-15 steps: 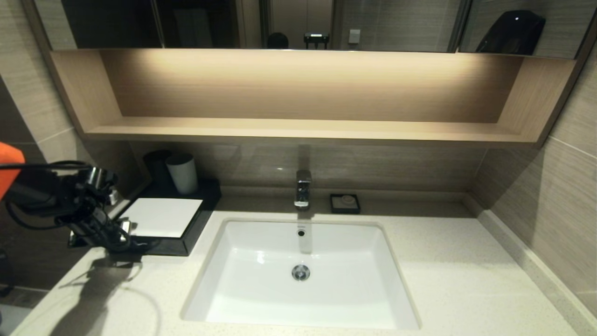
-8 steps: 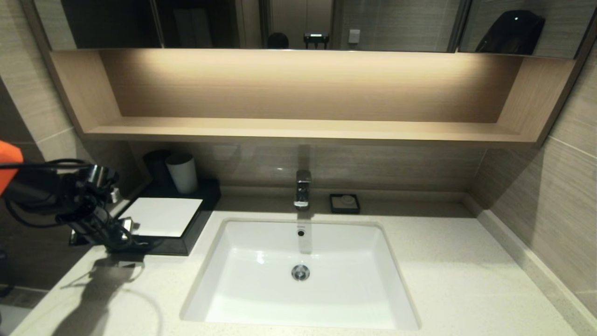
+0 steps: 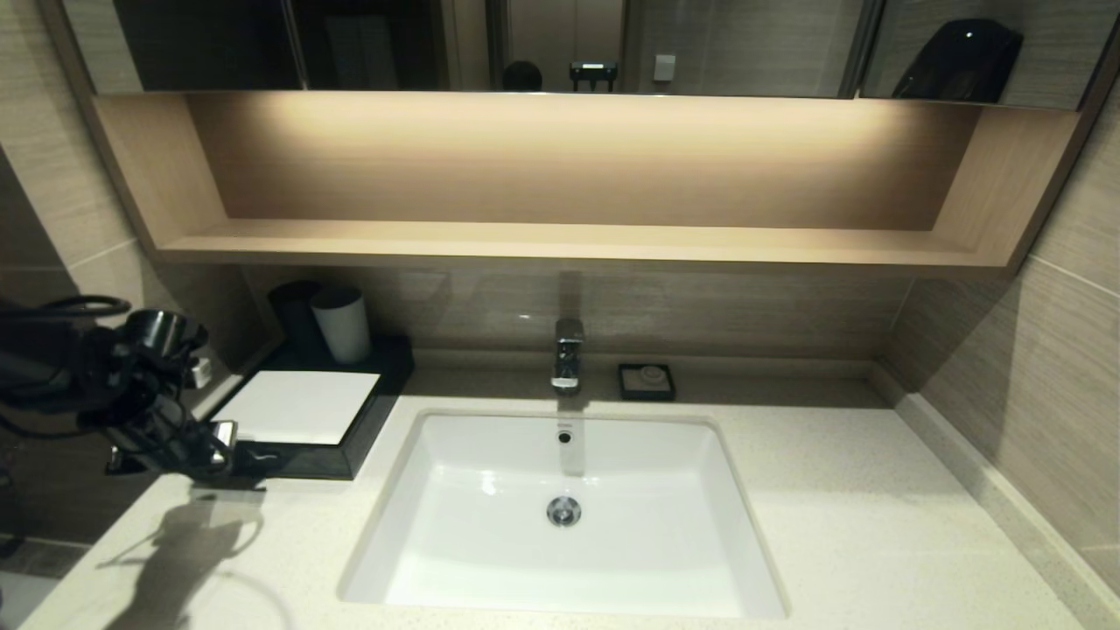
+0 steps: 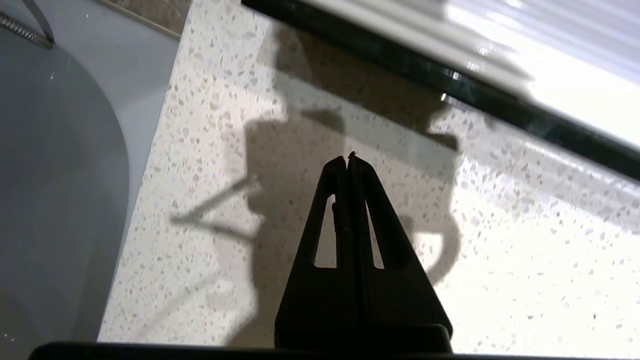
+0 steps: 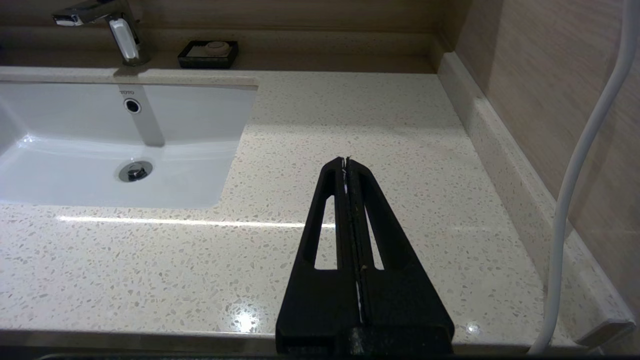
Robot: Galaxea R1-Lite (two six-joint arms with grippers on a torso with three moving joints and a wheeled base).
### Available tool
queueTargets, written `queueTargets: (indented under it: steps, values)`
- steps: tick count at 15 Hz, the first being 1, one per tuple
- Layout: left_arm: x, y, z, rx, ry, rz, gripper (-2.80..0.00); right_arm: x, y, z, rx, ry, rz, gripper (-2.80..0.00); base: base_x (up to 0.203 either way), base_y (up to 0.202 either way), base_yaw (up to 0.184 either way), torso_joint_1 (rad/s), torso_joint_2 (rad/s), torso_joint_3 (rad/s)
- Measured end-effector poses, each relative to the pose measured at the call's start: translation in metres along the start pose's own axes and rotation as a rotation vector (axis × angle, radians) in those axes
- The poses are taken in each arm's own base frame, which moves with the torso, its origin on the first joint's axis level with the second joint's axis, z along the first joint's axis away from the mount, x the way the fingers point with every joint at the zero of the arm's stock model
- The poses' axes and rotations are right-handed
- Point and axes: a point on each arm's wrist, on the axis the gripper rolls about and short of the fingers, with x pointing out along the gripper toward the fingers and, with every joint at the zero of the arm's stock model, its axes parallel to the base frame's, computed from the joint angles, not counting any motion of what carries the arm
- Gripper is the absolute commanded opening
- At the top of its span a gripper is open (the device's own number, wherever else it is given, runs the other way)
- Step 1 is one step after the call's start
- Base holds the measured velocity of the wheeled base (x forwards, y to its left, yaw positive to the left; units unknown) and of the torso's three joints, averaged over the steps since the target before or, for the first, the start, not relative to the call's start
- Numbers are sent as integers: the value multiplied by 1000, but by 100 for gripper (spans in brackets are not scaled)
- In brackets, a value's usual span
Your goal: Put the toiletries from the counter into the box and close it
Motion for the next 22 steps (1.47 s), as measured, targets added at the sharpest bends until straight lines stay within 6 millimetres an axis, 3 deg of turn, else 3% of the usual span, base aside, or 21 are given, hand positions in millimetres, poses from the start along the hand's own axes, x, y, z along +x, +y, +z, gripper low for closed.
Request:
queueTargets:
  steps: [4,12,22]
  values:
    - [-29,4,-19,-2,-20,-3,-280,0,0,0,0,0,0,-280,0,0,0,0,0,0]
    - [-125,0,-72,30,-223,-54,-280,0,0,0,0,0,0,-280,0,0,0,0,0,0]
    - [-189,5,-143,57,-559,-175,-280,0,0,0,-1,0,0,-280,0,0,0,0,0,0]
